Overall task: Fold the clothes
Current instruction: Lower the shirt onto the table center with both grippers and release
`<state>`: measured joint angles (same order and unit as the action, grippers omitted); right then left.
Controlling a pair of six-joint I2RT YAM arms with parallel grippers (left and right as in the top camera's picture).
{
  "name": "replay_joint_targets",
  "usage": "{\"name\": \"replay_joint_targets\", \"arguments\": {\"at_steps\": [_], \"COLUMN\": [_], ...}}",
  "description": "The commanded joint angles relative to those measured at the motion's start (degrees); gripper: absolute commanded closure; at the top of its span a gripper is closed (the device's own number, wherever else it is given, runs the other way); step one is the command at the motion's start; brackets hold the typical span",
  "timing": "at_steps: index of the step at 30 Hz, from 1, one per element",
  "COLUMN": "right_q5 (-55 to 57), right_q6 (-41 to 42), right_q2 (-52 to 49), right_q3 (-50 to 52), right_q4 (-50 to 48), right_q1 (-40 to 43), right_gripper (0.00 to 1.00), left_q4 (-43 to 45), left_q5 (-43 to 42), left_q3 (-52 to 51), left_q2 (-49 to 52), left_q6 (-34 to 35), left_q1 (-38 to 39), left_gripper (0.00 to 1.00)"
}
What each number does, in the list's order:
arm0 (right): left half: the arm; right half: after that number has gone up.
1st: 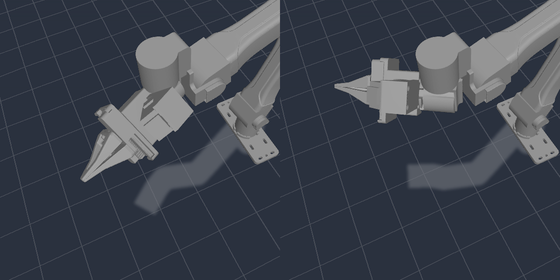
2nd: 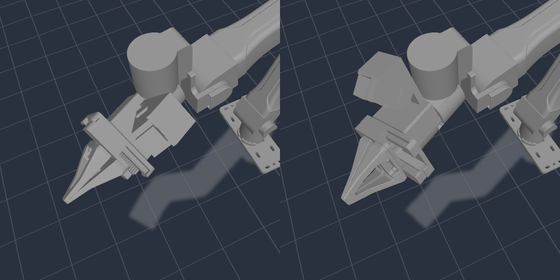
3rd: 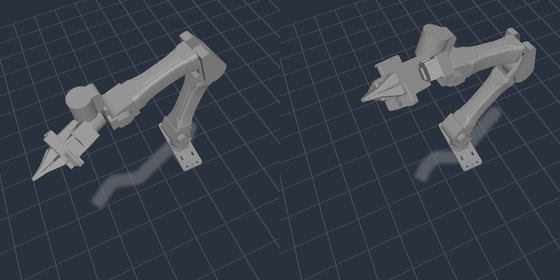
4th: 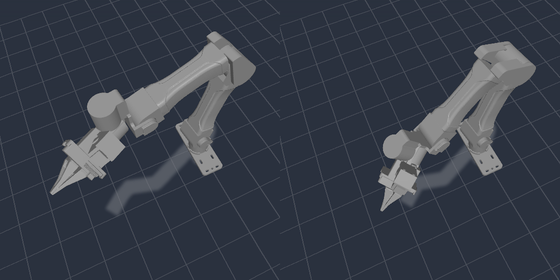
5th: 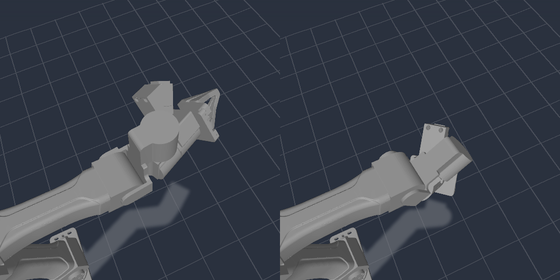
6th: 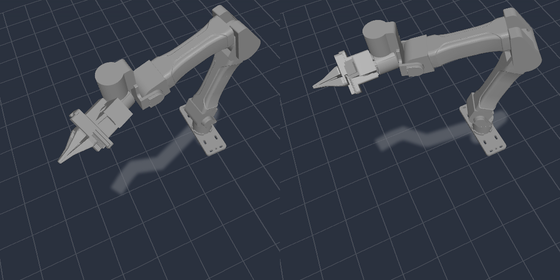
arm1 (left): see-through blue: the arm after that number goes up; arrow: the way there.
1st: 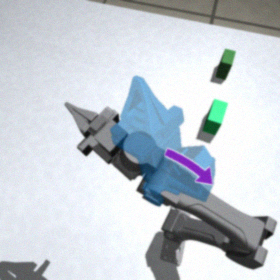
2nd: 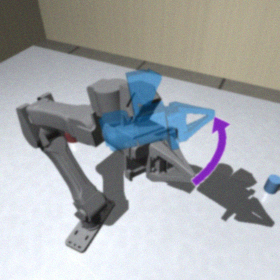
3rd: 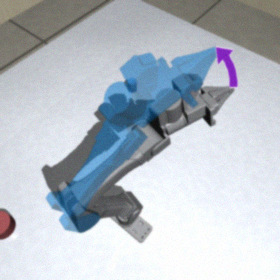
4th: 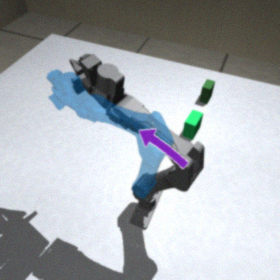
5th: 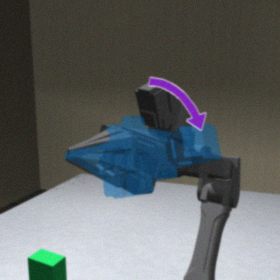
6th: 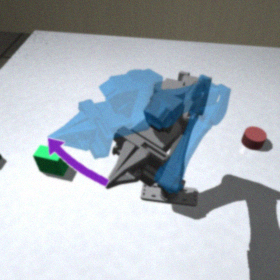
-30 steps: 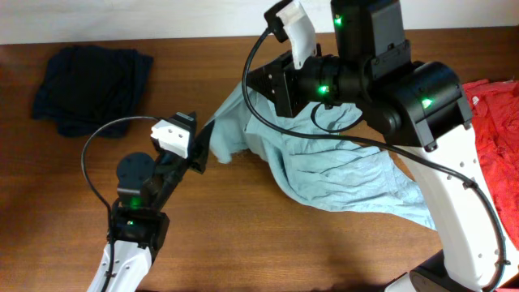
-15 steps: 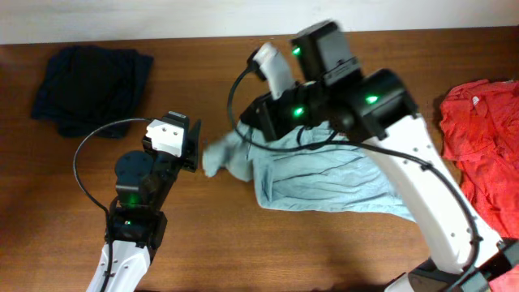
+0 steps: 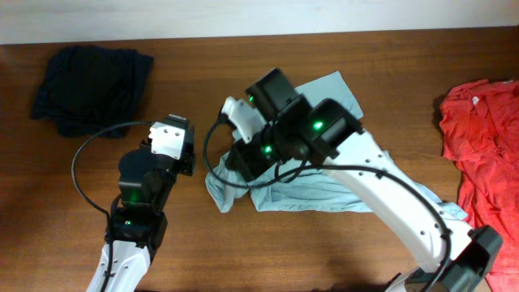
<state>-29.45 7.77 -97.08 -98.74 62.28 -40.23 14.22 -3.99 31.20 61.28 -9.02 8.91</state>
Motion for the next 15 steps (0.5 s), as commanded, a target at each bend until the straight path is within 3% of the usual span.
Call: {"name": "replay_joint_targets", "arguments": {"at_steps": [1, 15], "right_q5": [1.3, 1.9], "right_q6": [1.0, 10.8], "right_q2": [-0.2, -0.2], "right_q3": [2.4, 14.6], "right_q4": [-0.2, -3.2], "right_q1": [-2.0, -11.8], "right_gripper": [0.96, 0.96], "left_q4": [0.2, 0.3], "left_q5": [0.8, 0.8], "left_q3": [0.5, 0.5], "left_q2": [-0.3, -0.3], "left_q6": [-0.9, -0.9], "left_q1": [-0.2, -0.2], "left_gripper": [0.58, 0.58]}}
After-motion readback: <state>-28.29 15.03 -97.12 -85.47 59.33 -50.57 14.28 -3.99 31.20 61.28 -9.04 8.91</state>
